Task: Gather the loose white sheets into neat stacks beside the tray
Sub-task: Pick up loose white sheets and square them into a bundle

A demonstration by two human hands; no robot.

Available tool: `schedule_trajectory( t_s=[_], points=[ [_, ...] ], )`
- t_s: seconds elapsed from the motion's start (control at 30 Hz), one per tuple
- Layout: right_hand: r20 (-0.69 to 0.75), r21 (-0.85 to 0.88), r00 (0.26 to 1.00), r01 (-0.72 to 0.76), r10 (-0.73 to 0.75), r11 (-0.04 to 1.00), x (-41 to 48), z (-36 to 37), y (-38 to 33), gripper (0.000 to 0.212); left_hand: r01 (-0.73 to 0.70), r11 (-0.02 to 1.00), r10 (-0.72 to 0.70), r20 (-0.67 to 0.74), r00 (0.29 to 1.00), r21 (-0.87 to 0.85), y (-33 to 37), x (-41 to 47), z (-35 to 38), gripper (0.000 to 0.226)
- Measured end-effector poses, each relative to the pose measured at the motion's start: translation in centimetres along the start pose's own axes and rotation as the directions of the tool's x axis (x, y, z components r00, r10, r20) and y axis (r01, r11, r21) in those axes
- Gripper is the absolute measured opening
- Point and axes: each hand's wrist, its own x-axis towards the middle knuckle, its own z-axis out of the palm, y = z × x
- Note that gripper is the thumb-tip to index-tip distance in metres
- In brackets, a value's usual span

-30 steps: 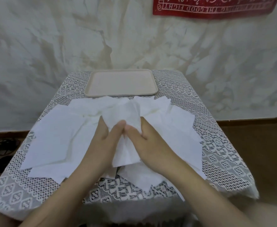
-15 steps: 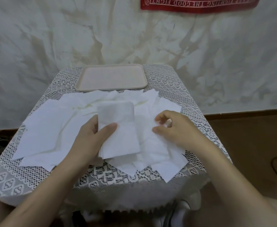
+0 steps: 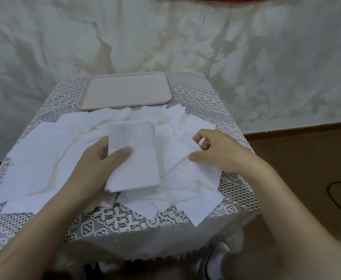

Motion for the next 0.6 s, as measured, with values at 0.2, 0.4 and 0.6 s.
schedule_trajectory(
  t_s=[0.2, 0.4, 0.6],
  points=[
    [-0.068, 0.049, 0.997, 0.027, -0.024, 0.998, -1.0, -0.6, 0.6, 0.025, 0.033, 0.999, -0.033, -0.007, 0.999, -0.011, 0.1, -1.3, -0.3, 0.020],
    [-0.197, 0.260, 0.980, 0.047, 0.006, 0.964, -1.5, -1.8, 0.4, 0.028, 0.049, 0.999, -0.050, -0.069, 0.996, -0.017, -0.4, -1.9, -0.6, 0.016],
    [-0.247, 0.454, 0.968, 0.164, -0.053, 0.876, -0.9, -0.7, -2.6, 0.007, 0.024, 0.999, -0.025, -0.058, 0.998, -0.024, -1.1, -2.1, -0.7, 0.036]
  ],
)
